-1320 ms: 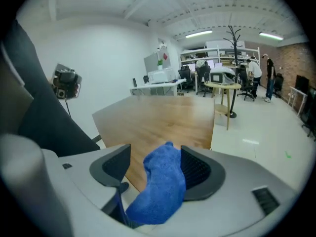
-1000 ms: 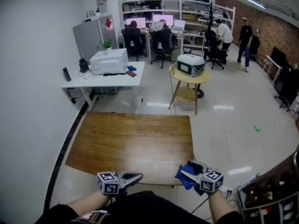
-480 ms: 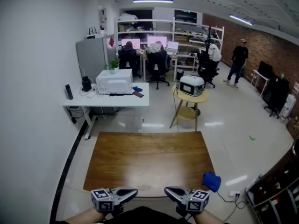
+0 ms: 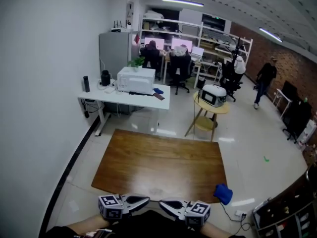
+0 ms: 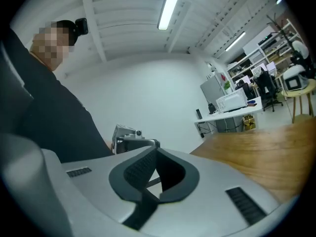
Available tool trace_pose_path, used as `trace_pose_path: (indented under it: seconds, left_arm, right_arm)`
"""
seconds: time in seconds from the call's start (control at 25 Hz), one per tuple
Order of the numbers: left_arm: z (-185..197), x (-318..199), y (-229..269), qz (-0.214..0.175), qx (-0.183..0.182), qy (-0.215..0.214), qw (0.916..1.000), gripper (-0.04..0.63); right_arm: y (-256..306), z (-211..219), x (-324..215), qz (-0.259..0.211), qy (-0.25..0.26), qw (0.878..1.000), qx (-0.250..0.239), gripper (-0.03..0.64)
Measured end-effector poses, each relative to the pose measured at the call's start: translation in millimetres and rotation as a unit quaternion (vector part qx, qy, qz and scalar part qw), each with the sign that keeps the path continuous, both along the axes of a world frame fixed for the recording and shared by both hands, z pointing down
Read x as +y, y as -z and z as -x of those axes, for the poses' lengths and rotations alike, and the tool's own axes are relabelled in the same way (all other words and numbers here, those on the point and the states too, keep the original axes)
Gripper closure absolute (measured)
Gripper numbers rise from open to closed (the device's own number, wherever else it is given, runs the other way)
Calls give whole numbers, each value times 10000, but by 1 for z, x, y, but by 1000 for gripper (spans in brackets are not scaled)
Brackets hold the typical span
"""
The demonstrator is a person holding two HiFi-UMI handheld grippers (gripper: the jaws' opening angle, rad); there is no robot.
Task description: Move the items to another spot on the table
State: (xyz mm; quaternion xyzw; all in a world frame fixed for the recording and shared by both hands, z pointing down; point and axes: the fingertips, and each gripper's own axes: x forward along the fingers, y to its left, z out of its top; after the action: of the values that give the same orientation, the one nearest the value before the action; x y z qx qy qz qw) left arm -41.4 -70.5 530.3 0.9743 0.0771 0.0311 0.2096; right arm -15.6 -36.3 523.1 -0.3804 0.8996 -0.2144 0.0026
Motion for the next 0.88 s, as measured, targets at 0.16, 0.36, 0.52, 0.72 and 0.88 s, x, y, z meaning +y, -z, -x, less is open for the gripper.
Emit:
trace_pose_path:
  seconds: [0.16, 0.36, 0.52, 0.72, 0.88]
  left_arm:
    - [-19, 26, -4, -111, -99, -15, 9999, 603]
    - [-24, 31, -5, -246, -102, 134, 9996, 603]
    - [-27, 30, -3, -283, -86, 201, 9994, 603]
    - [-24, 31, -5, -131, -72, 244, 9996, 603]
    - [-21, 28, -8, -175, -63, 271, 9995, 603]
  right_arm:
    - [-2, -33, 22, -92, -111, 9999, -88, 635]
    - [-1, -45, 30, -57, -148, 9997, -164, 635]
    - [1, -47, 30, -111, -49, 9999, -58, 635]
    - [-2, -44, 30, -79, 13, 9999, -123, 635]
    - [-4, -42, 28, -103, 27, 9999, -86, 635]
